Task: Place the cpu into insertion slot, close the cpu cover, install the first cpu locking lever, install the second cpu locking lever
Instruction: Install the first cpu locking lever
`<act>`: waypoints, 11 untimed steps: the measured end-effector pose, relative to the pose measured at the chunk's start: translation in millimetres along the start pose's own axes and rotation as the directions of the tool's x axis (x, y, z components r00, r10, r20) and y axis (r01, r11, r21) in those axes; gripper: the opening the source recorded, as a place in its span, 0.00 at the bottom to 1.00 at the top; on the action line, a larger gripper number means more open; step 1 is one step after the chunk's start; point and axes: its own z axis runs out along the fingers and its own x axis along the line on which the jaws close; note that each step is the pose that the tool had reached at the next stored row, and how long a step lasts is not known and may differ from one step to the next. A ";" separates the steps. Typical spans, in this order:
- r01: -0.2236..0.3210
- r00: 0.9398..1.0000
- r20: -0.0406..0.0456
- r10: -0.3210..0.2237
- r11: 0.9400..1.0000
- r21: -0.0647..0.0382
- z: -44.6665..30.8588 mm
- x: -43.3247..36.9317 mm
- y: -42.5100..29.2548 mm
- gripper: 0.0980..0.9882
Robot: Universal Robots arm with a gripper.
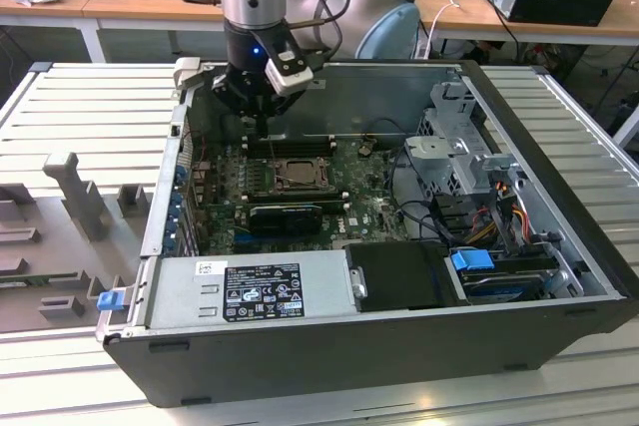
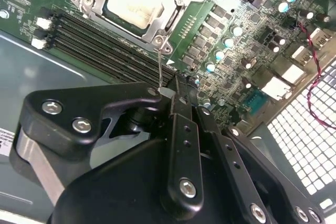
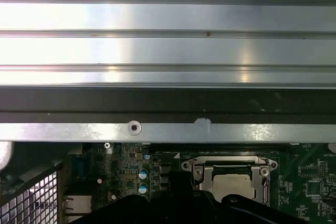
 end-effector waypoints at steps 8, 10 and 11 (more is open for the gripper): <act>0.000 1.000 0.000 0.000 1.000 0.000 0.1 -8.4 0.0 0.01; 0.000 1.000 0.000 0.000 1.000 0.000 0.2 -10.6 0.0 0.01; 0.000 1.000 0.000 0.000 1.000 0.000 0.2 -11.4 0.0 0.01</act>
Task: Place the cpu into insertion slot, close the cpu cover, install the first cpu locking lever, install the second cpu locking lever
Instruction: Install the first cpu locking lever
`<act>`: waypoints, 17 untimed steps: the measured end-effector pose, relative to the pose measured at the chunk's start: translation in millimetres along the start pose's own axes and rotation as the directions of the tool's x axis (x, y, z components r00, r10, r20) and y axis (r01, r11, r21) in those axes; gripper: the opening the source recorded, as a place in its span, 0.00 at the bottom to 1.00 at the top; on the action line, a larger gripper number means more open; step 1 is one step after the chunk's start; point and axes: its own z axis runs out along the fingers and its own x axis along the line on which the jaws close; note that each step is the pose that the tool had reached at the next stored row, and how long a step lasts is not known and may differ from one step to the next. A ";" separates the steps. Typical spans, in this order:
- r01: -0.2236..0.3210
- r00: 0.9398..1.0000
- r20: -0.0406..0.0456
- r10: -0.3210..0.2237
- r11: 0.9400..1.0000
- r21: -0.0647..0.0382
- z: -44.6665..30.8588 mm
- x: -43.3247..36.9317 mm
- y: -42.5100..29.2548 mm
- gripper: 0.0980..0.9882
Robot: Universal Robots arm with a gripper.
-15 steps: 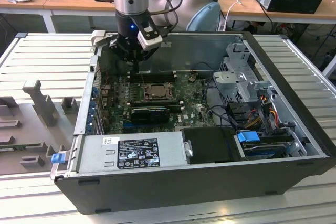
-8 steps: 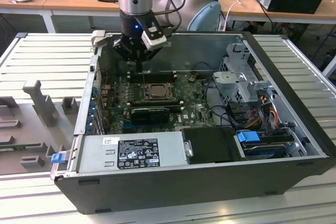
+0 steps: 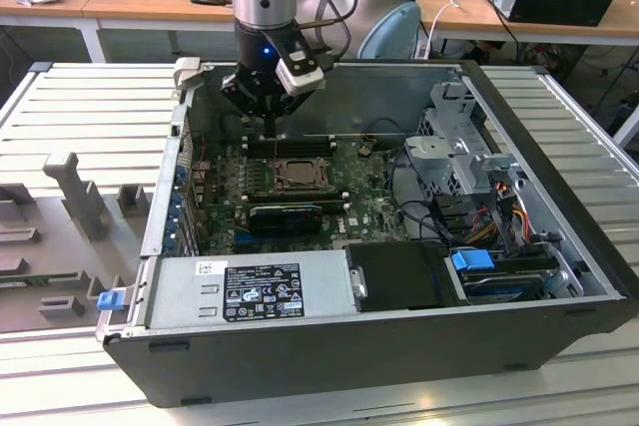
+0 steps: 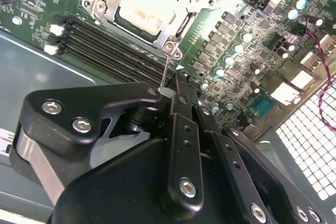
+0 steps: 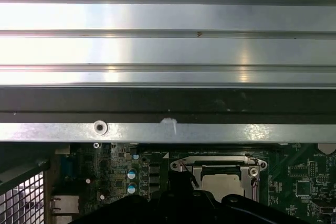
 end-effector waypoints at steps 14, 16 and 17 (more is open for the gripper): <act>0.000 1.000 0.000 0.000 1.000 0.000 0.3 -14.9 0.0 0.01; 0.000 1.000 0.000 0.000 1.000 0.000 0.3 -16.9 0.0 0.01; 0.000 1.000 0.000 0.000 1.000 0.000 0.3 -18.4 0.1 0.01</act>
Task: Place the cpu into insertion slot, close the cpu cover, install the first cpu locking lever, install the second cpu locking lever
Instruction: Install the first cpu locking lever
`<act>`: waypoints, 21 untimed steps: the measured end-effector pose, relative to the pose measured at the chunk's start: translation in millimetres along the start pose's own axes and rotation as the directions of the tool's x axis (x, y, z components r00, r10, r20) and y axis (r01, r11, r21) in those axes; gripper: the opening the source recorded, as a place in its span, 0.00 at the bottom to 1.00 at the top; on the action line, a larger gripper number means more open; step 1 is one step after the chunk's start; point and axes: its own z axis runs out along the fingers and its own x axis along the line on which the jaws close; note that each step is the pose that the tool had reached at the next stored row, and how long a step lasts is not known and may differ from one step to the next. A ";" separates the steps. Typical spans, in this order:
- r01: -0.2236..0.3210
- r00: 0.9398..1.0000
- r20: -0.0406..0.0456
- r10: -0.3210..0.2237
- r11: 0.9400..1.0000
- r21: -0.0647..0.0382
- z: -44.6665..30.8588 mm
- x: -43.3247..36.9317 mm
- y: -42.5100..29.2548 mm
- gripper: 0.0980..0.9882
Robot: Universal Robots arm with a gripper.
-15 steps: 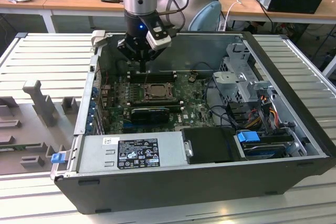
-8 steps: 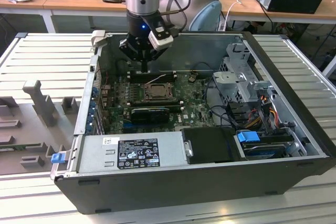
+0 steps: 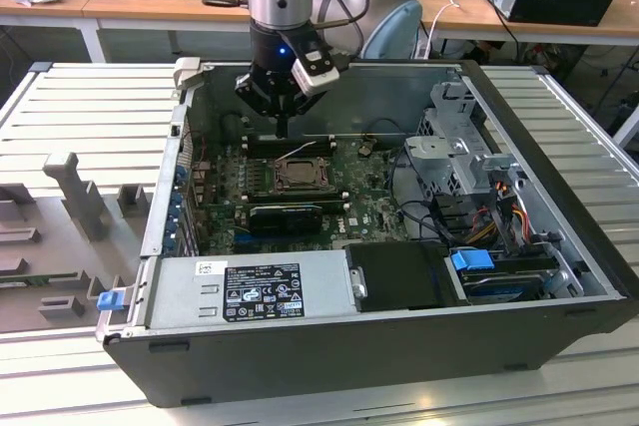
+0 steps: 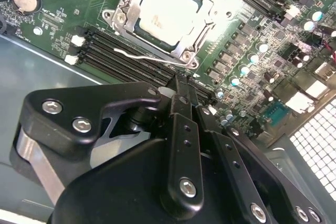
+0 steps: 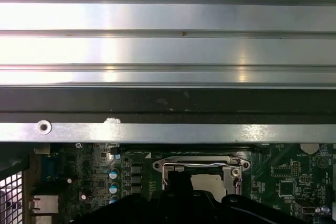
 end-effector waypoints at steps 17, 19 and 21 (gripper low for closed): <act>0.000 1.000 0.000 0.000 1.000 0.000 0.6 -15.4 0.1 0.01; 0.000 1.000 0.000 0.000 1.000 0.000 1.2 -19.2 0.1 0.01; 0.000 1.000 0.000 0.000 1.000 -0.017 2.2 -23.1 -0.1 0.01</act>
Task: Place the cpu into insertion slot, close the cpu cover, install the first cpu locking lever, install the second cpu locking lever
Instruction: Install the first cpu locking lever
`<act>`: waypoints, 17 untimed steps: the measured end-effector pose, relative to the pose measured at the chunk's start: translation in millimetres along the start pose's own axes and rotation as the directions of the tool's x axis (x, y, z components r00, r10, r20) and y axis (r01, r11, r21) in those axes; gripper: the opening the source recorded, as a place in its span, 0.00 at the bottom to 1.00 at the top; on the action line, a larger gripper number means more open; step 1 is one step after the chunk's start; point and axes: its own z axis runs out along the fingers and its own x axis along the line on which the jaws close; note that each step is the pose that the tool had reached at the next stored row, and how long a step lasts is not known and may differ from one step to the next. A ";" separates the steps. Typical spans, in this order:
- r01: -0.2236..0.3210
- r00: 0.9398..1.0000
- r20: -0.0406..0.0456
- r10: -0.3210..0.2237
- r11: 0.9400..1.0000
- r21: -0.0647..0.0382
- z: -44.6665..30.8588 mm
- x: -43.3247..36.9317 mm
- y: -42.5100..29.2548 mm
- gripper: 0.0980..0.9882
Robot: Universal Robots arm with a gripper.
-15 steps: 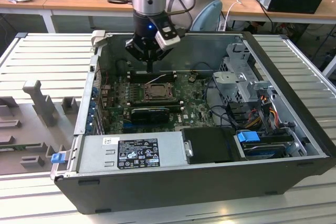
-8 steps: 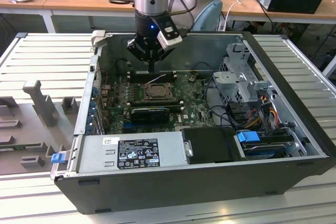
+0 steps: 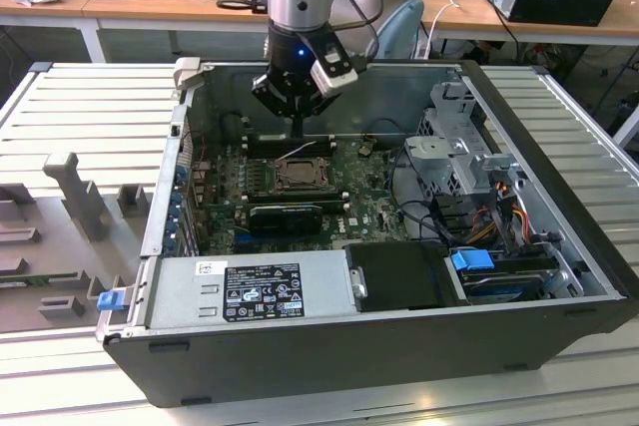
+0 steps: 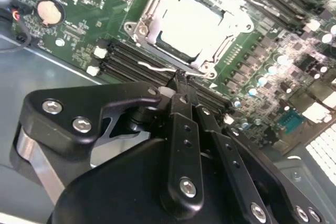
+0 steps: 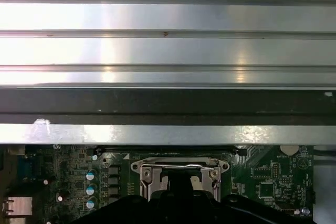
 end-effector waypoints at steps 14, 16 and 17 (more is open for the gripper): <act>0.068 0.998 -0.001 -0.068 0.997 -0.027 26.9 -8.4 2.2 0.01; 0.068 0.998 -0.001 -0.068 0.997 -0.027 29.2 -9.7 2.2 0.01; 0.069 0.998 -0.001 -0.069 0.997 -0.027 30.7 -10.8 2.2 0.01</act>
